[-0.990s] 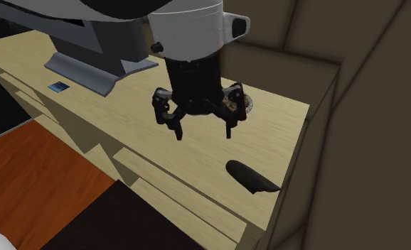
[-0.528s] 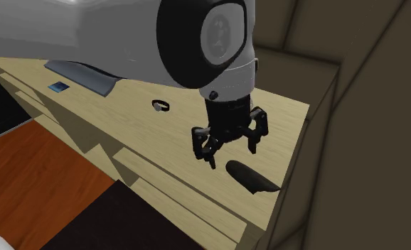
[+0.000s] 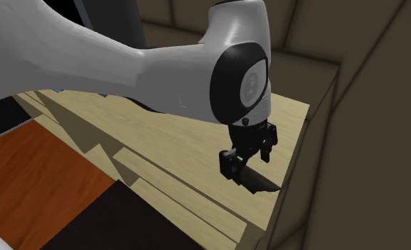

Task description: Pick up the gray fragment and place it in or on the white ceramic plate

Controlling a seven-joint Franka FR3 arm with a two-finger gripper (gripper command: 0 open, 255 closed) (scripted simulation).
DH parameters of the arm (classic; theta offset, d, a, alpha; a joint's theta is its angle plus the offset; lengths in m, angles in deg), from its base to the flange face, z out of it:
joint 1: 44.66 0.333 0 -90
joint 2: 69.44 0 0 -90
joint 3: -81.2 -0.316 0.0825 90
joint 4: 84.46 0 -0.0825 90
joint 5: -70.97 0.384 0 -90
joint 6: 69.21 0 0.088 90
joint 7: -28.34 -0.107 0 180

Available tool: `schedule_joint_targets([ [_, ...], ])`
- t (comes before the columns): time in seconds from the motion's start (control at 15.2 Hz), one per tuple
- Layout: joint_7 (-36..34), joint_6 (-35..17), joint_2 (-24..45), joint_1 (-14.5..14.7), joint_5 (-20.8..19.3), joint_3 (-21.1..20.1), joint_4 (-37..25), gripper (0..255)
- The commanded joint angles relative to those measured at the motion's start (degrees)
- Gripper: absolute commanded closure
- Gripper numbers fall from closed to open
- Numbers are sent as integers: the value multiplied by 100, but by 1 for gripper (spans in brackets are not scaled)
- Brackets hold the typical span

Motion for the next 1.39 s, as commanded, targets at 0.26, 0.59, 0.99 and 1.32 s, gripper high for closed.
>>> schedule_joint_targets([
  [0.26,17,-508,305,-53,-96,159,175,0],
  [0.59,17,-509,307,-53,-95,159,174,0],
  [0.99,17,-508,306,-53,-95,159,174,255],
  [1.32,16,-507,306,-52,-95,158,174,255],
])
